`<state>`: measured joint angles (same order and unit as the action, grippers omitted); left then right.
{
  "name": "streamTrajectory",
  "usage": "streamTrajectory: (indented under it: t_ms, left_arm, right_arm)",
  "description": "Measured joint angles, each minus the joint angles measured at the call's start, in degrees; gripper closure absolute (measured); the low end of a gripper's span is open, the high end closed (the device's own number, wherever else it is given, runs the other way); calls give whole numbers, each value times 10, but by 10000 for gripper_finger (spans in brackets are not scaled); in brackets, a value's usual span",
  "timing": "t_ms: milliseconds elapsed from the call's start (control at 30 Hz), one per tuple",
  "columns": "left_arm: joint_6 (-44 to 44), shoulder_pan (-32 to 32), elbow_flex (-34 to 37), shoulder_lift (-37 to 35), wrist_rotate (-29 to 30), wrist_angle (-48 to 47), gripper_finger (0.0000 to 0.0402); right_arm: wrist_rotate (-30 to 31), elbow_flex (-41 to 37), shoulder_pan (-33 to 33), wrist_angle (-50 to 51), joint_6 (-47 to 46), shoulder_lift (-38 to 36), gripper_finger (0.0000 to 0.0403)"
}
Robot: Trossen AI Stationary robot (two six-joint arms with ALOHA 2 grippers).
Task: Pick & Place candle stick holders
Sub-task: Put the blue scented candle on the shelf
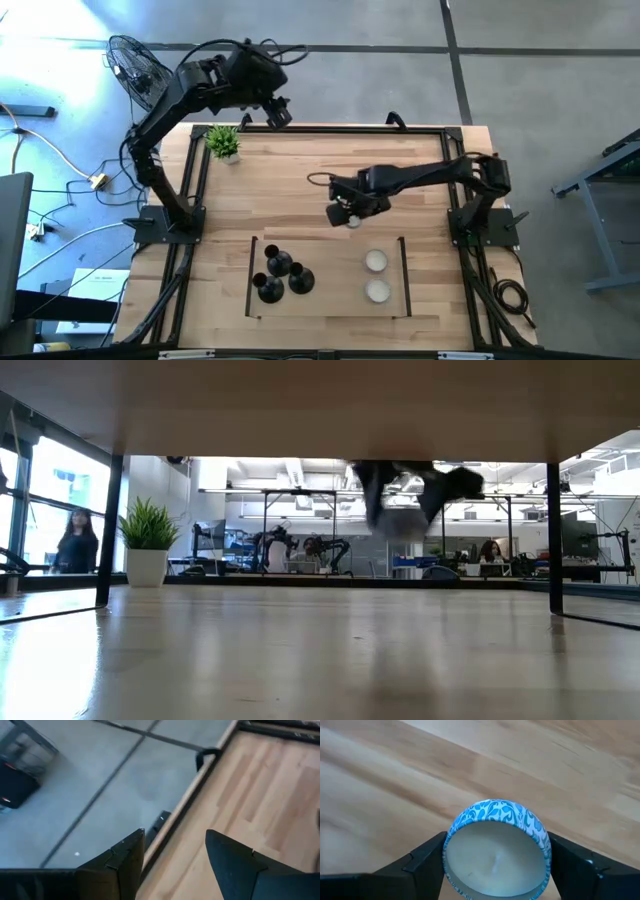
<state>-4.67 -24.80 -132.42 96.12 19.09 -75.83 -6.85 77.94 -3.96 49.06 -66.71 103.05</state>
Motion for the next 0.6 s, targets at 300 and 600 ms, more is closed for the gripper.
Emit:
streamTrajectory:
  t_ms: [300, 600]
  left_arm:
    - [4, 0, 0, -43, 27, 30, 197]
    - [19, 1, 0, -74, 22, 14, 197]
  right_arm:
    - [35, 114, -1, 92, 41, -26, 122]
    - [1, 292, 35, 197, 72, -27, 122]
